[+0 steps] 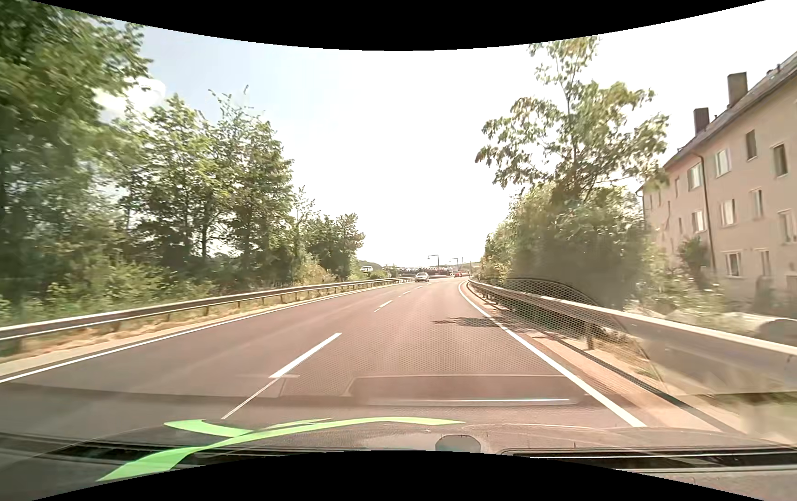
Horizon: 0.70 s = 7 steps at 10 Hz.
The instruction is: Follow the waypoints while adhering to traffic rules and regulations
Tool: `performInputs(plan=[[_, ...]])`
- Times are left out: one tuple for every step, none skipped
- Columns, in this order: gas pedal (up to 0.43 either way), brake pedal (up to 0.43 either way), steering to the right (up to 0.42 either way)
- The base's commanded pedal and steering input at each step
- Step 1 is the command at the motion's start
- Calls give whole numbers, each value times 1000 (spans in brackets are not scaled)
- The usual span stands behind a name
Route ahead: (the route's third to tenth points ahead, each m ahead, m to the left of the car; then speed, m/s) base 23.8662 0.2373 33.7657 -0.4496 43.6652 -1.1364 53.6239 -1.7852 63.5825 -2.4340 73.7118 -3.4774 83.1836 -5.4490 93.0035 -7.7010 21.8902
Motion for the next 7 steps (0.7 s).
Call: performInputs(plan=[[189, 0, 8], [177, 0, 9], [177, 0, 9], [177, 0, 9], [177, 0, 9], [157, 0, 9], [157, 0, 9]])
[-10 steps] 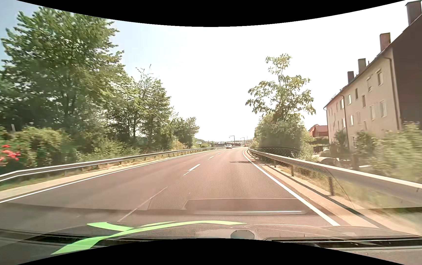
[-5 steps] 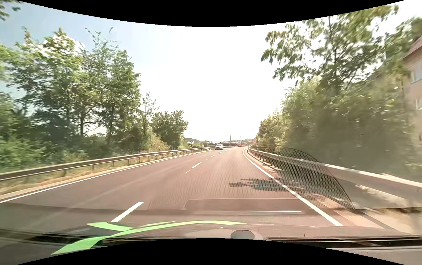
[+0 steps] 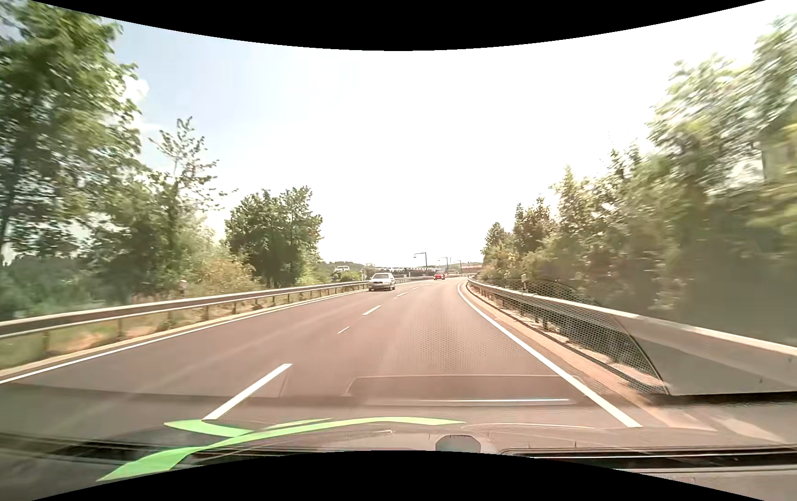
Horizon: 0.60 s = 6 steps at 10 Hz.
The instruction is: Follow the waypoints while adhering to traffic rules and regulations
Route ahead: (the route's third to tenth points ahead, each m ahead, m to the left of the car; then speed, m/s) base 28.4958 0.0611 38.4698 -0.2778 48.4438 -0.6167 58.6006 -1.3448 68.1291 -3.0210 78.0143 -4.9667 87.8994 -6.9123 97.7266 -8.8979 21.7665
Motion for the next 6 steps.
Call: performInputs(plan=[[150, 0, 9], [150, 0, 9], [138, 0, 9], [138, 0, 9], [130, 0, 8], [118, 0, 8]])
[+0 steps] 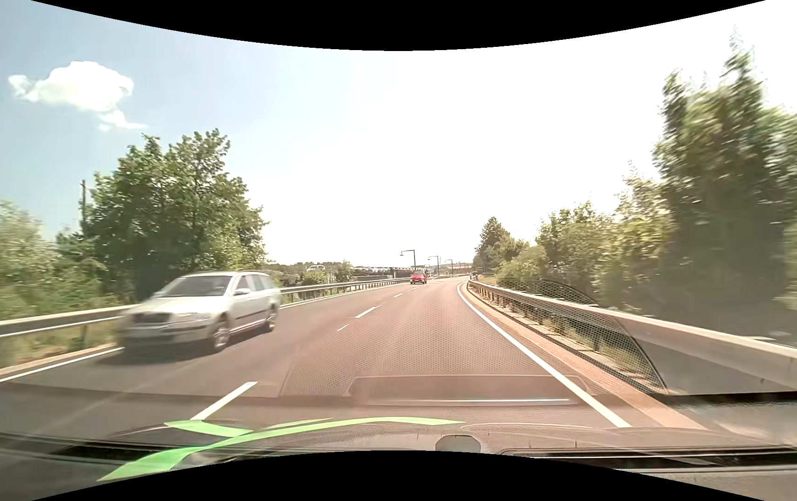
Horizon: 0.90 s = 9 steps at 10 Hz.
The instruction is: Follow the waypoints while adhering to traffic rules and regulations
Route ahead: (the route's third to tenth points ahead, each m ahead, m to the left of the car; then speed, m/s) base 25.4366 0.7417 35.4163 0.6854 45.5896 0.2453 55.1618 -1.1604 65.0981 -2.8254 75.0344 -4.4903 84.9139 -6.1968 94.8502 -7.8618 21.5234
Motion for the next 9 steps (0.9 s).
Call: performInputs(plan=[[118, 0, 8], [118, 0, 8], [130, 0, 8], [138, 0, 8], [157, 0, 8], [177, 0, 8], [197, 0, 8], [209, 0, 8], [228, 0, 9]])
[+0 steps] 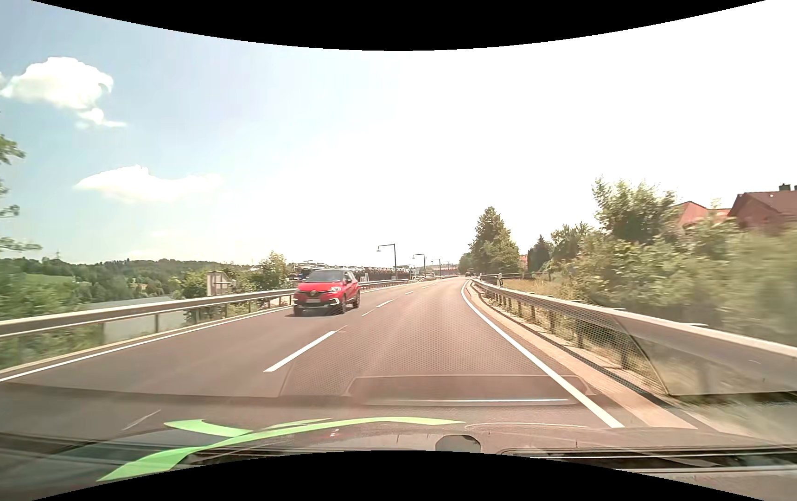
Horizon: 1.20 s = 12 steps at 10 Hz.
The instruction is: Follow the waypoints while adhering to traffic rules and regulations
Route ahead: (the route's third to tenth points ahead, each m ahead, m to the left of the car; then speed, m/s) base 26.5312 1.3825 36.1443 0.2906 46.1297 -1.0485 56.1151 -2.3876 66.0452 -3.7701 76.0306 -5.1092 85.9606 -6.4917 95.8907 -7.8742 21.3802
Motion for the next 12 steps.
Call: performInputs(plan=[[240, 0, 9], [240, 0, 9], [240, 0, 9], [220, 0, 10], [177, 0, 10], [157, 0, 10], [150, 0, 10], [150, 0, 10], [150, 0, 10], [150, 0, 10], [150, 0, 10], [150, 0, 10]])
